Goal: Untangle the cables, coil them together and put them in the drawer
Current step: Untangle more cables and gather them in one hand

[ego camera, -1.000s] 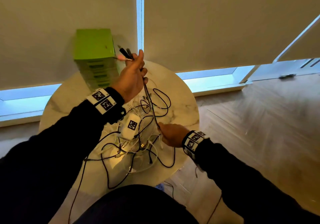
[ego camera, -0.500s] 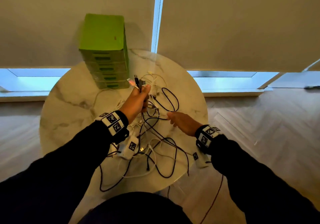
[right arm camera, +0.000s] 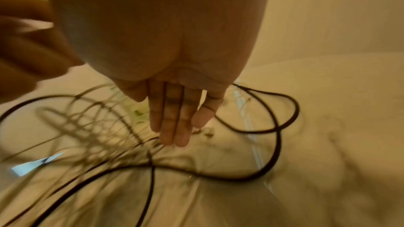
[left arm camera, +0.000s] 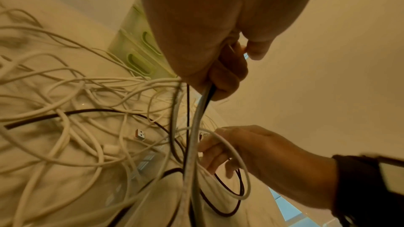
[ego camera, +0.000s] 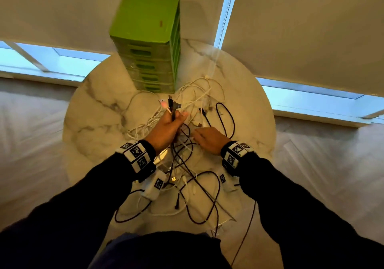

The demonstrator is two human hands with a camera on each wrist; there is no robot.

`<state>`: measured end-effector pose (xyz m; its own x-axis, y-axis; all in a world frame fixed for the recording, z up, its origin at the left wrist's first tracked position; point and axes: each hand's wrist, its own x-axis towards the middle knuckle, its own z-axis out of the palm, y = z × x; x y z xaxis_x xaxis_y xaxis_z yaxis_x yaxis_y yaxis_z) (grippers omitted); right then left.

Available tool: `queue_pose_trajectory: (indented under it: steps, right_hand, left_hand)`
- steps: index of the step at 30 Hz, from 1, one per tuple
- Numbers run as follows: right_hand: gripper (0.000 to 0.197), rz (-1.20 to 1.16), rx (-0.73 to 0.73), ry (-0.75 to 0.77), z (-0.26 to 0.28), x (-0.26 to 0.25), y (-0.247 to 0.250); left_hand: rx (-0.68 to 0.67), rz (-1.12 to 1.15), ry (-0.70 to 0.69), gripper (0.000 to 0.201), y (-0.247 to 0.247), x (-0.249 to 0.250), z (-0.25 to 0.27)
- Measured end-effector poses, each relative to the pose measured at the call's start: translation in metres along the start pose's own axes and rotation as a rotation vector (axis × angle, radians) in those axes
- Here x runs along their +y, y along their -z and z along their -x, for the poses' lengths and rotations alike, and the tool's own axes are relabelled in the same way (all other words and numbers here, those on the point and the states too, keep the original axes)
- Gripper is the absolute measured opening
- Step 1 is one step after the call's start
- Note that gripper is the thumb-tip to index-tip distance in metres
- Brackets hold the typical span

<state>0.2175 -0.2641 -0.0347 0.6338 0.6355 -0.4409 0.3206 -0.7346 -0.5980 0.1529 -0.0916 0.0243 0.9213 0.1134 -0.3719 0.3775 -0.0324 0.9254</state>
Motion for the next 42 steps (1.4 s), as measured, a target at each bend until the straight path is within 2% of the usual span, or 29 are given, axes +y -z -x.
queue_pose_trajectory:
  steps: [2, 4, 6, 8, 10, 15, 17, 20, 23, 26, 29, 33, 35, 38, 40, 42]
  right_hand:
    - [0.027, -0.007, 0.122, -0.067, -0.013, 0.021, 0.022]
    - [0.022, -0.003, 0.174, -0.136, -0.023, 0.035, 0.038]
    - [0.034, 0.034, 0.129, -0.177, -0.032, 0.038, 0.040]
    - [0.054, 0.111, 0.060, -0.198, -0.040, 0.038, 0.031]
    - [0.061, 0.191, 0.034, -0.219, -0.046, 0.037, 0.017]
    - [0.040, 0.209, 0.073, -0.246, -0.049, 0.044, 0.007]
    - [0.028, 0.108, 0.167, -0.220, -0.042, 0.047, 0.023]
    - [0.014, -0.144, 0.395, -0.168, -0.027, 0.050, 0.070]
    - [0.017, -0.524, 0.626, -0.179, -0.004, 0.037, 0.125]
    - [0.022, -0.799, 0.812, -0.028, 0.021, 0.006, 0.166]
    - [0.016, -0.875, 0.728, 0.149, 0.042, -0.037, 0.177]
    - [0.016, -0.592, 0.418, 0.162, 0.058, -0.085, 0.135]
    - [0.016, -0.547, 0.288, 0.183, 0.063, -0.100, 0.105]
    - [0.015, -0.605, 0.264, 0.183, 0.070, -0.115, 0.070]
    - [0.014, -0.620, 0.280, 0.180, 0.074, -0.122, 0.054]
    - [0.017, -0.513, 0.293, 0.209, 0.078, -0.120, 0.040]
  left_hand:
    - [0.006, -0.028, -0.026, 0.034, 0.003, -0.001, -0.003]
    - [0.014, -0.042, -0.040, 0.031, 0.001, -0.001, -0.003]
    - [0.011, -0.045, -0.049, 0.032, -0.003, -0.001, -0.003]
    - [-0.003, -0.041, -0.044, 0.034, -0.007, -0.002, -0.003]
    - [-0.025, -0.014, -0.018, 0.033, -0.008, -0.005, -0.002]
    - [-0.045, 0.017, 0.004, 0.027, -0.006, -0.004, 0.001]
    - [-0.043, 0.011, -0.005, 0.029, -0.001, -0.005, 0.002]
    - [-0.017, -0.024, -0.046, 0.032, 0.004, -0.003, 0.002]
    - [0.000, -0.027, -0.072, 0.031, 0.006, 0.005, 0.003]
    - [-0.028, 0.039, -0.075, 0.031, 0.008, 0.014, 0.005]
    - [-0.032, 0.118, -0.107, 0.025, 0.011, 0.027, 0.009]
    - [-0.066, 0.279, -0.144, 0.016, 0.018, 0.047, 0.022]
    - [-0.117, 0.282, -0.164, 0.019, 0.025, 0.052, 0.030]
    - [-0.200, 0.200, -0.204, 0.017, 0.035, 0.046, 0.044]
    - [-0.206, 0.140, -0.230, 0.014, 0.045, 0.040, 0.051]
    - [-0.191, 0.147, -0.236, 0.013, 0.056, 0.036, 0.053]
